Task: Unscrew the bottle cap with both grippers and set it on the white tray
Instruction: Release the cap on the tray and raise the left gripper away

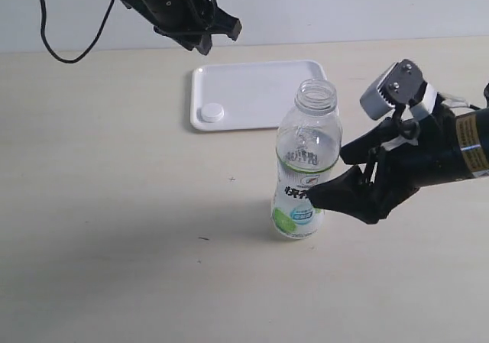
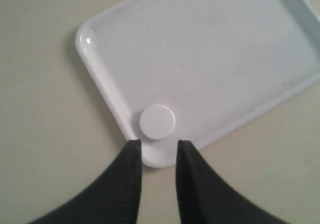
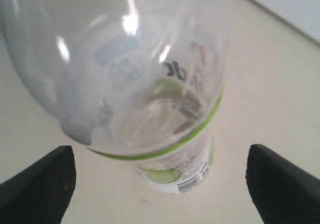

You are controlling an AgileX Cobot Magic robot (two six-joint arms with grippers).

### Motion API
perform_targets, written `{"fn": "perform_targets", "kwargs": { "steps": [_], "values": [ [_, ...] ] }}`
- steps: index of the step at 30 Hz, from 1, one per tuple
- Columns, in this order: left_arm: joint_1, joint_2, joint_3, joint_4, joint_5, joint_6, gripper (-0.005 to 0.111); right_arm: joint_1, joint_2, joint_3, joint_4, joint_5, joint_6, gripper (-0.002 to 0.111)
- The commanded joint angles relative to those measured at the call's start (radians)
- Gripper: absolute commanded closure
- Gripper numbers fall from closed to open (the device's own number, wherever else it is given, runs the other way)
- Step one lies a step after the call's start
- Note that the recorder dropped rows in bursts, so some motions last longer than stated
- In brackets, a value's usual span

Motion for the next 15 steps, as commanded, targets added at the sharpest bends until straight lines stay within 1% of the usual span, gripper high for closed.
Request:
{"fn": "perform_targets", "kwargs": {
  "steps": [1,4,7,12,15],
  "values": [
    [-0.002,-0.066,0.093,-0.006,0.017,-0.007,0.106,0.001,-0.079,0.002,-0.009,0.009,0.121,0.027],
    [-0.002,-0.121,0.183,-0.006,-0.023,-0.007,0.107,0.001,-0.126,0.002,-0.009,0.005,0.194,0.031],
    [-0.002,-0.191,0.301,-0.010,-0.116,-0.007,0.107,0.001,-0.173,0.004,-0.009,-0.001,0.243,0.034],
    [-0.002,-0.348,0.532,-0.070,-0.336,-0.007,0.107,0.001,-0.231,0.006,-0.009,-0.055,0.277,0.036],
    [-0.002,-0.463,0.668,-0.126,-0.465,-0.007,0.107,0.001,-0.260,0.027,-0.009,-0.057,0.281,0.036]
  ]
}}
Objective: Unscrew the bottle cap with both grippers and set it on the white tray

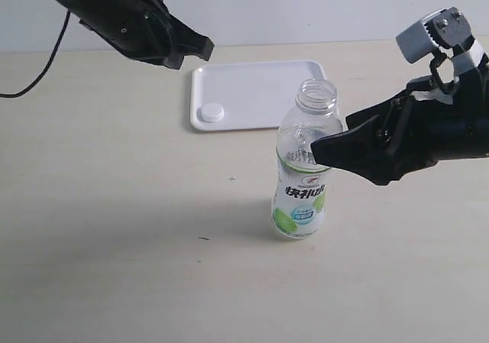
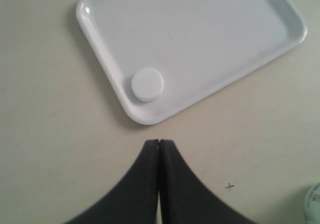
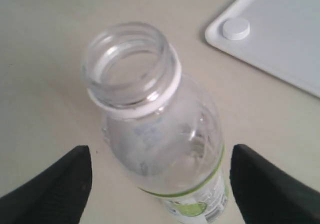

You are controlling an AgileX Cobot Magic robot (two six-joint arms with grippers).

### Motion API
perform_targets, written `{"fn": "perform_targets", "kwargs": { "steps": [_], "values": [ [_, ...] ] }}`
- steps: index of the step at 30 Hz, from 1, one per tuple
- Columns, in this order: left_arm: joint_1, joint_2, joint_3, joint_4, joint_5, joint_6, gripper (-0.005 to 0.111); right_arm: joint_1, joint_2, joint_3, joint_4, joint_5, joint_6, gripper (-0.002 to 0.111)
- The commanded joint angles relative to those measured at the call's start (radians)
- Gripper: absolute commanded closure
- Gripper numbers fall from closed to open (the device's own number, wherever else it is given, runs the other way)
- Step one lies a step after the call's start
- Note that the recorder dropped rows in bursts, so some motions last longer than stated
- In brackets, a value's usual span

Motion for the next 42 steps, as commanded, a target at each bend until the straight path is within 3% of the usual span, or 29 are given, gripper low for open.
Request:
{"fn": "perform_targets", "kwargs": {
  "steps": [1,7,16,21,26,30,42],
  "values": [
    [-0.002,-0.163,0.195,-0.077,-0.202,0.000,0.107,0.001,-0.046,0.031,-0.001,-0.023,0.014,0.036],
    [-0.018,-0.391,0.507,-0.078,-0.474,0.000,0.107,0.001,-0.094,0.076,-0.001,-0.021,0.035,0.036],
    [-0.018,-0.747,0.905,-0.081,-0.706,-0.012,0.107,0.001,-0.138,0.079,-0.001,-0.016,0.049,0.036],
    [-0.018,-1.136,1.175,-0.073,-0.865,-0.008,0.107,0.001,-0.138,0.079,-0.001,-0.016,0.049,0.036],
    [-0.018,-1.409,1.296,-0.073,-0.872,0.000,0.107,0.001,-0.138,0.079,-0.001,-0.016,0.049,0.036],
    [-0.018,-1.515,1.347,-0.073,-0.875,0.000,0.107,0.001,-0.138,0.079,-0.001,-0.026,0.049,0.036],
    [-0.018,-1.557,1.363,-0.073,-0.815,0.052,0.107,0.001,-0.138,0.079,-0.001,-0.026,0.049,0.036]
  ]
}}
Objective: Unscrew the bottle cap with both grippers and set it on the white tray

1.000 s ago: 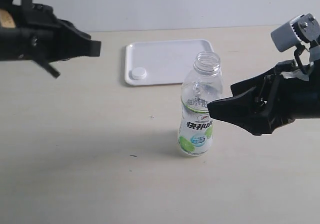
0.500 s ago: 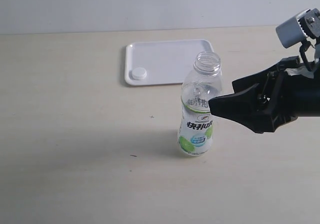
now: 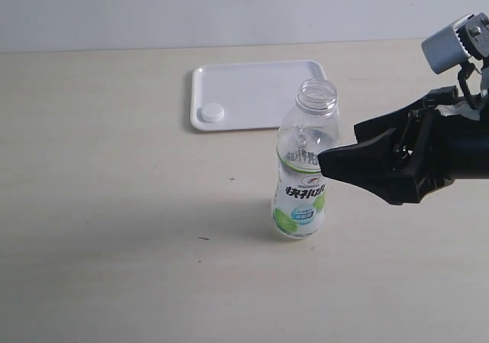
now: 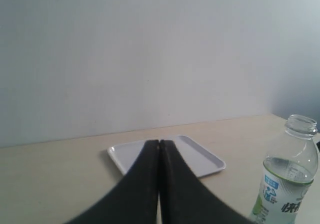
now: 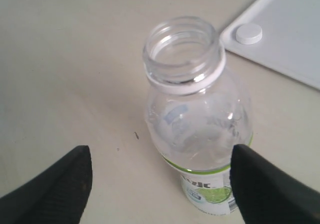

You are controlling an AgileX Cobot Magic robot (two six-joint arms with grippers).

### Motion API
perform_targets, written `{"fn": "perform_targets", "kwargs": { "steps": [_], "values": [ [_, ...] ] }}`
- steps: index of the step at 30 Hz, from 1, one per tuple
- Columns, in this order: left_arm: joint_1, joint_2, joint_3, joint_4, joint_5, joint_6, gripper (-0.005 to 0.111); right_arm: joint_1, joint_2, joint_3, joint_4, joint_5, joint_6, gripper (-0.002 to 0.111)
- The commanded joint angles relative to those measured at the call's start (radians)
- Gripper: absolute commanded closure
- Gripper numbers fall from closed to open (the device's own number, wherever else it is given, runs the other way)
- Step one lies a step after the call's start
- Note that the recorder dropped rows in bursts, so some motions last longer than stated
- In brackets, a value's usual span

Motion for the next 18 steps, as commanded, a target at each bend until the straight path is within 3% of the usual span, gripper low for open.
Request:
{"fn": "perform_targets", "kwargs": {
  "steps": [1,6,18],
  "values": [
    [-0.004,-0.022,0.006,-0.003,0.004,0.059,0.107,0.001,-0.008,0.006,0.001,-0.008,0.004,0.036],
    [-0.004,-0.089,0.049,-0.003,-0.096,0.060,0.107,0.001,-0.008,0.006,0.001,-0.008,0.004,0.036],
    [-0.004,-0.277,0.049,-0.003,0.074,0.091,0.107,0.001,-0.008,0.006,0.001,-0.008,0.004,0.036]
  ]
}}
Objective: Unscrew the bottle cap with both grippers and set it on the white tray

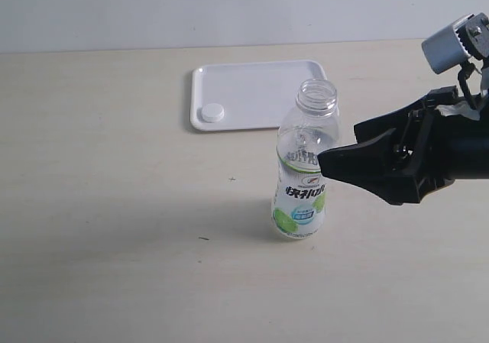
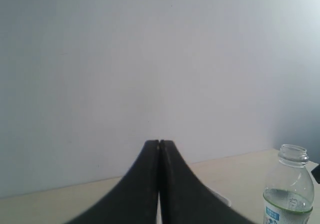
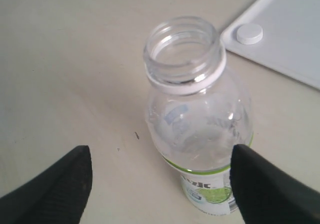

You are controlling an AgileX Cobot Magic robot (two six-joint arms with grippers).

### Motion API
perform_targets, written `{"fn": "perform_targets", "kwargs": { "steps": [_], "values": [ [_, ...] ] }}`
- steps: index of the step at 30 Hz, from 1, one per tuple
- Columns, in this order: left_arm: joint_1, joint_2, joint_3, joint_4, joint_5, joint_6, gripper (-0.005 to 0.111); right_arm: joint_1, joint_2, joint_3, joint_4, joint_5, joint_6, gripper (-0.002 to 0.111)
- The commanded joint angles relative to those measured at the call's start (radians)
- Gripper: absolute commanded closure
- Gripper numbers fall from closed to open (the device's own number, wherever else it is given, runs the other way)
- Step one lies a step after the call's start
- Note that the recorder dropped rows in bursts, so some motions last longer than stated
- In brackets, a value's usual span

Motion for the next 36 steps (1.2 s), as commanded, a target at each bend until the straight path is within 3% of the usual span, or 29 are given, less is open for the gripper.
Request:
{"fn": "perform_targets", "kwargs": {
  "steps": [1,6,8,15,20,23,27,36],
  "values": [
    [-0.004,-0.049,0.004,-0.003,0.085,0.031,0.107,0.001,-0.008,0.006,0.001,-0.007,0.004,0.036],
    [0.000,-0.049,0.004,-0.003,0.107,0.049,0.107,0.001,-0.008,0.006,0.001,-0.007,0.004,0.036],
    [0.031,-0.049,0.004,-0.003,0.114,0.021,0.107,0.001,-0.008,0.006,0.001,-0.007,0.004,0.036],
    [0.278,-0.049,0.004,-0.007,0.215,-0.163,0.107,0.001,-0.008,0.006,0.001,-0.007,0.004,0.036],
    [0.383,-0.049,0.004,-0.005,0.333,-0.197,0.107,0.001,-0.008,0.006,0.001,-0.007,0.004,0.036],
    [0.416,-0.049,0.004,0.003,0.380,-0.145,0.107,0.001,-0.008,0.006,0.001,-0.007,0.004,0.036],
    [0.463,-0.049,0.004,0.024,0.549,-0.078,0.107,0.001,-0.008,0.006,0.001,-0.007,0.004,0.036],
    [0.465,-0.049,0.004,0.024,0.565,-0.078,0.107,0.001,-0.008,0.006,0.001,-0.007,0.004,0.036]
  ]
}}
